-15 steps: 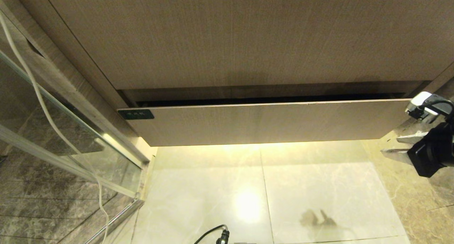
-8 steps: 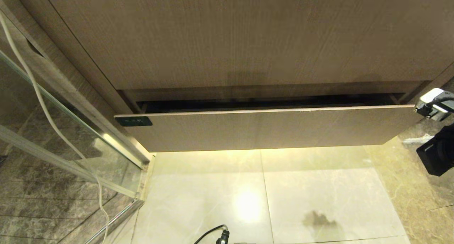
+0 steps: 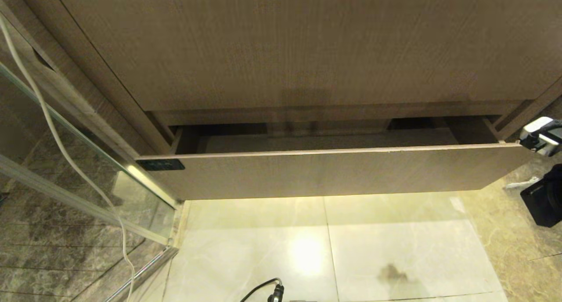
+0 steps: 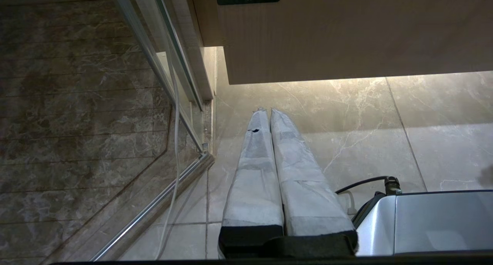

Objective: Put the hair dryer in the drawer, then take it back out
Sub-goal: Pull open the drawer

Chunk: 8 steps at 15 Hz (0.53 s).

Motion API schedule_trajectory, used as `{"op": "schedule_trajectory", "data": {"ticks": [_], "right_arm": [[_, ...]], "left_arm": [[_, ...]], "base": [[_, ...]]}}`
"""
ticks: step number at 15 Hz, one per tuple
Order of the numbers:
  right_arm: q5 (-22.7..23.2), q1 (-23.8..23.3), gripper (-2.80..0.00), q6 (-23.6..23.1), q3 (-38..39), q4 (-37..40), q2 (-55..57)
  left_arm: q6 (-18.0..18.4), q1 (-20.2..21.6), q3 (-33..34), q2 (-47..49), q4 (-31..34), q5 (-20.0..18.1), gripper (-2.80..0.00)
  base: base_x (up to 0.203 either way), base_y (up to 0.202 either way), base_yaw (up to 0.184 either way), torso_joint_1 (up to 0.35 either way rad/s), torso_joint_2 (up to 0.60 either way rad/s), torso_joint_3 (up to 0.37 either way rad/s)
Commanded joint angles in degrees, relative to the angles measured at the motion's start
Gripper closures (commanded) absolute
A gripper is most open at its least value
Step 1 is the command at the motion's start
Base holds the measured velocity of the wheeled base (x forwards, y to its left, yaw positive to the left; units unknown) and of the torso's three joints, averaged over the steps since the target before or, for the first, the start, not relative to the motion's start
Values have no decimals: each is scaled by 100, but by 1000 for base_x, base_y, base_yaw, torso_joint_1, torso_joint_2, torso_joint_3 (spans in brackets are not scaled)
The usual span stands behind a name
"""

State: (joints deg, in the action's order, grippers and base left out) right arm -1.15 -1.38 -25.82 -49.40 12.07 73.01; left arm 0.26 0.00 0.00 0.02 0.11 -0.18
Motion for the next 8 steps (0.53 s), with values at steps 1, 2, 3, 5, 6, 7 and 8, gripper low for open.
{"op": "schedule_trajectory", "data": {"ticks": [1,2,3,5,6,7,8], "right_arm": [[0,-20,0,126,-202,17,266],[0,-20,0,147,-200,15,267],[0,-29,0,156,-193,15,270],[0,-56,0,193,-203,-20,311],[0,-110,0,242,-236,-6,346],[0,-124,0,244,-200,-3,325],[0,-126,0,244,-171,-3,278]], "left_arm": [[0,0,8,6,4,1,0],[0,0,9,6,7,1,0],[0,0,0,6,-2,1,0],[0,0,9,6,-1,1,0],[9,0,9,6,0,1,0],[0,0,9,6,-2,1,0],[0,0,9,6,-2,1,0]], "base": [[0,0,0,0,0,0],[0,0,0,0,0,0],[0,0,0,0,0,0],[0,0,0,0,0,0],[0,0,0,0,0,0],[0,0,0,0,0,0],[0,0,0,0,0,0]]}}
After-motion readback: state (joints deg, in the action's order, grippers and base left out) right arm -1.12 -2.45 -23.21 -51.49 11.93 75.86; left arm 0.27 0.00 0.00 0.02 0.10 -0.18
